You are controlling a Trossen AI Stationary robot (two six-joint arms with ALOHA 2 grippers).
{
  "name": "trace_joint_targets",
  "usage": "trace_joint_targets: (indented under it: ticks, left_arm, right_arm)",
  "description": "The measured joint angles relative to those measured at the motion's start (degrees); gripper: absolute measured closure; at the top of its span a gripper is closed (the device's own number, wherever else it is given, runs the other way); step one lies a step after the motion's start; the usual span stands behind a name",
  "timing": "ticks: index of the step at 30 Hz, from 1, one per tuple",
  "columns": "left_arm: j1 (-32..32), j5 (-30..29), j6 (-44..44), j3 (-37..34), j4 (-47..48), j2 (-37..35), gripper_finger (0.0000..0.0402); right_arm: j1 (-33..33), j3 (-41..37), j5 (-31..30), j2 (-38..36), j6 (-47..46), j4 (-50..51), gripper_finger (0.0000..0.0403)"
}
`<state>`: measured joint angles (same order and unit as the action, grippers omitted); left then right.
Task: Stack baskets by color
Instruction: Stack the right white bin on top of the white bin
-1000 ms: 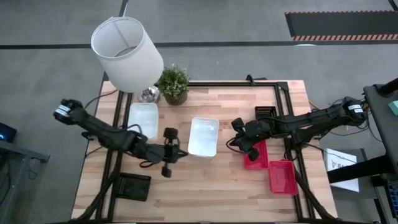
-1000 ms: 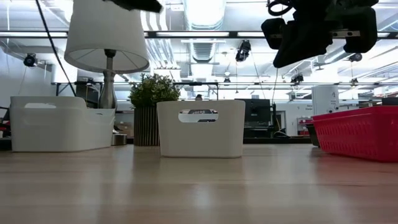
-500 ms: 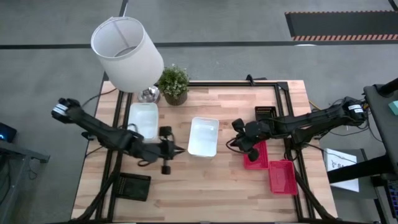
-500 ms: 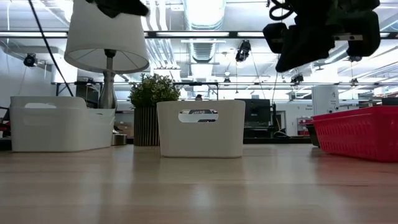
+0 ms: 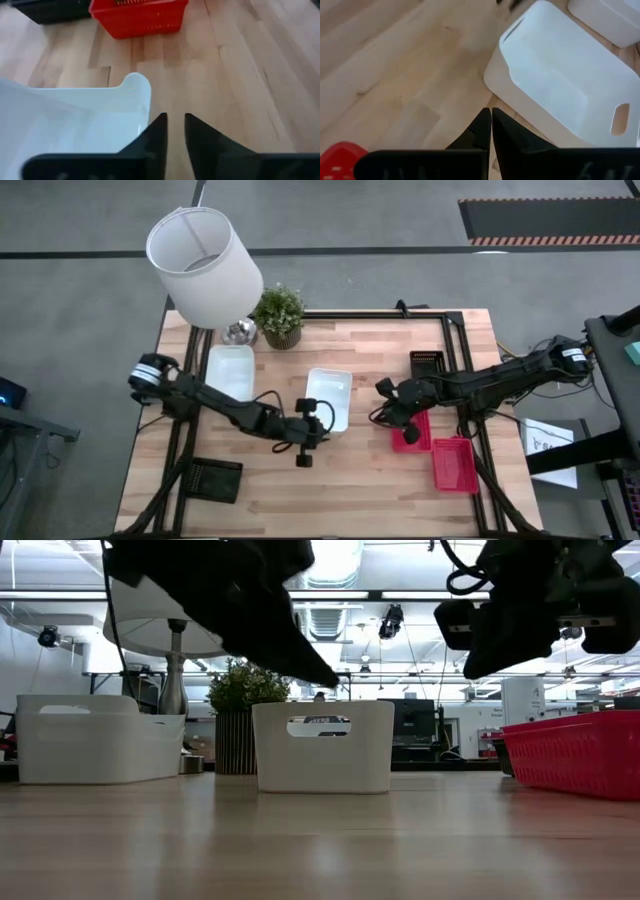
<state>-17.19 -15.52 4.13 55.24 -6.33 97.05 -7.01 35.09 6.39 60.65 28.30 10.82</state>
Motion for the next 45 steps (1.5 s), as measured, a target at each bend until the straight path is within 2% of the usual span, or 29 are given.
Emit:
trace_joint_targets:
  ticks: [9, 12, 18, 23, 29, 31, 38, 45]
  left_arm:
    - [2.26, -1.16, -0.07, 0.57, -1.72, 1.59, 0.0241]
    - [2.78, 0.06, -0.14, 0.48, -4.02, 4.09, 0.0228]
    - [3.98, 0.61, -0.07, 0.66, -7.32, 7.29, 0.0227]
    - [4.43, 3.03, -0.06, 0.66, -9.58, 8.24, 0.0262]
    - [4.79, 4.18, -0.37, 0.61, -9.23, 8.22, 0.0371]
    - [5.04, 4.97, -0.34, 0.61, -9.19, 8.22, 0.0393]
    - [5.09, 5.43, -2.93, 0.61, -9.29, 7.76, 0.0401]
    - [4.57, 4.69, -7.31, 0.57, -7.12, 2.76, 0.0401]
  right_arm:
    - [0.02, -4.42, 0.04, -3.9, -0.2, -4.74, 0.0394]
    - [0.02, -5.82, 0.04, -5.21, -0.16, -6.49, 0.0394]
    - [0.02, -6.72, 0.03, -6.81, -0.14, -7.2, 0.0394]
    - [0.02, -6.77, 0.04, -7.03, -0.18, -6.89, 0.0394]
    - [0.02, -6.77, 0.02, -6.94, -0.18, -6.94, 0.0394]
    - [0.02, -6.77, 0.02, -6.98, -0.18, -6.91, 0.0394]
    - [0.02, -6.77, 0.02, -6.96, -0.21, -6.92, 0.0394]
    - [0.02, -6.8, -0.02, -6.98, -0.23, -6.94, 0.0394]
